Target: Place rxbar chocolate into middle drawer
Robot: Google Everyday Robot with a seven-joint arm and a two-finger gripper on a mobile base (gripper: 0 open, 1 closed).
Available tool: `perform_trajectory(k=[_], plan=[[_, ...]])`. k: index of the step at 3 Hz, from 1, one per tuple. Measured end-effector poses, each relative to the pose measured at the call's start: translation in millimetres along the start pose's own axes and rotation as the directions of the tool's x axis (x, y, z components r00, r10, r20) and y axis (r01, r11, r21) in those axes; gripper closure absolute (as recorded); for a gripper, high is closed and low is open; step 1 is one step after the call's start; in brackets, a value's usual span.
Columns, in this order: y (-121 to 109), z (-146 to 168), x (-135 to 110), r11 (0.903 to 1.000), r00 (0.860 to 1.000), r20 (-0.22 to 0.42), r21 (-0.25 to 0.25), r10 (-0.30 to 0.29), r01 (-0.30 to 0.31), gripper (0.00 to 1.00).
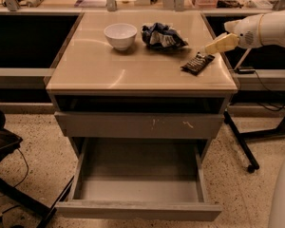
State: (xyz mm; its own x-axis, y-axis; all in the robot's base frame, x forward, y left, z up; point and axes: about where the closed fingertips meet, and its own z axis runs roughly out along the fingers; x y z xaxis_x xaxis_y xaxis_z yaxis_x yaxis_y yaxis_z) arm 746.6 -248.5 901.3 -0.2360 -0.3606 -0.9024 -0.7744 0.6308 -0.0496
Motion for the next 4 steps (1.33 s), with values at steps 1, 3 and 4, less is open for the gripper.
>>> perform_trajectory(k=[1,3,4], plan=[[0.0,0.0,0.0,1.0000,1.000,0.000,0.000,0.000,0.000,0.00],[34.5,90.2,24.6,0.9965,0.995,-0.063,-0.025,0.078,-0.080,0.00],[44.0,79.8,69.7,0.9917,0.990,-0.079,-0.046,0.116,-0.120,0.00]])
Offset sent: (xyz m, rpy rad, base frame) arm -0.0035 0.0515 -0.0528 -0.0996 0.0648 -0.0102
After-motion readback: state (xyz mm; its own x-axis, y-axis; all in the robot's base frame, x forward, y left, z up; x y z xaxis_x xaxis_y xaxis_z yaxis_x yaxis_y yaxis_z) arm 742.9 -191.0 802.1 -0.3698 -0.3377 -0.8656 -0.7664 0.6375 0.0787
